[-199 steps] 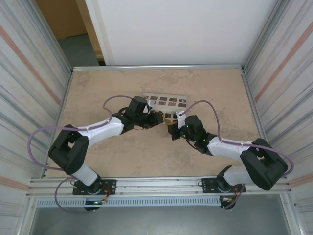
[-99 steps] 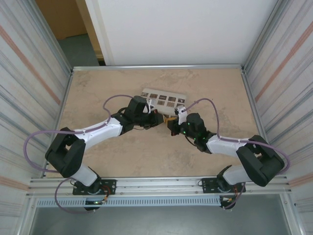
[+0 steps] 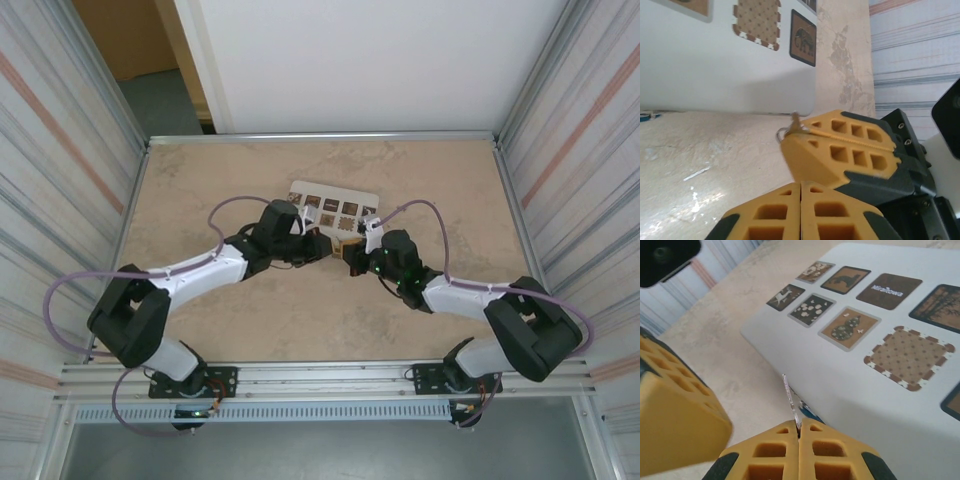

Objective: Unlock the padlock with the key

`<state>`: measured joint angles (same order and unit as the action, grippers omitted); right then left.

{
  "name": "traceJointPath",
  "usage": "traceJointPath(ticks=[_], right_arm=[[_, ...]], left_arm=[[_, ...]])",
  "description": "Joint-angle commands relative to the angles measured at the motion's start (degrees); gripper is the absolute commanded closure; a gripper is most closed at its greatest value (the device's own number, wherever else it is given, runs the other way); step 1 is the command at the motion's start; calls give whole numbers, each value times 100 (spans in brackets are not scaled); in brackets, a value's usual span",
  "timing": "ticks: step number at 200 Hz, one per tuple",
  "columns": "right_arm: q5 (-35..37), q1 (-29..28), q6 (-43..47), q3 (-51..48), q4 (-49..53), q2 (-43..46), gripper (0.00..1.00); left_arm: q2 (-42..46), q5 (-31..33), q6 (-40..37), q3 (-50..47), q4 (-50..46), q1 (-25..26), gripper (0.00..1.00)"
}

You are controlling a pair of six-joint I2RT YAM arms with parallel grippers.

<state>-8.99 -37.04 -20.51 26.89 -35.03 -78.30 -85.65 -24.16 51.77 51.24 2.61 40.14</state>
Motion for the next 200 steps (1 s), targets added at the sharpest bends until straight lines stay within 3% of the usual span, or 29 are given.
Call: traceJointPath(ticks=[1, 43, 94, 131, 200], right_arm=[[59, 141, 24, 50, 559, 298, 100], [-552, 671, -190, 507, 1488, 274, 100], [-1671, 1262, -604, 1276, 1695, -497, 100], [-2010, 1453, -783, 1775, 1716, -1181, 100], [-1612, 1445, -727, 1791, 2266, -1579, 100]], left_arm=[[373, 387, -286, -215, -175, -21, 82], [584, 1044, -958, -504, -407, -41, 61], [268, 1600, -2039, -633, -237, -34, 41], [-213, 1572, -2219, -616, 331, -34, 37], [-979, 1449, -2250, -406, 929, -41, 35]])
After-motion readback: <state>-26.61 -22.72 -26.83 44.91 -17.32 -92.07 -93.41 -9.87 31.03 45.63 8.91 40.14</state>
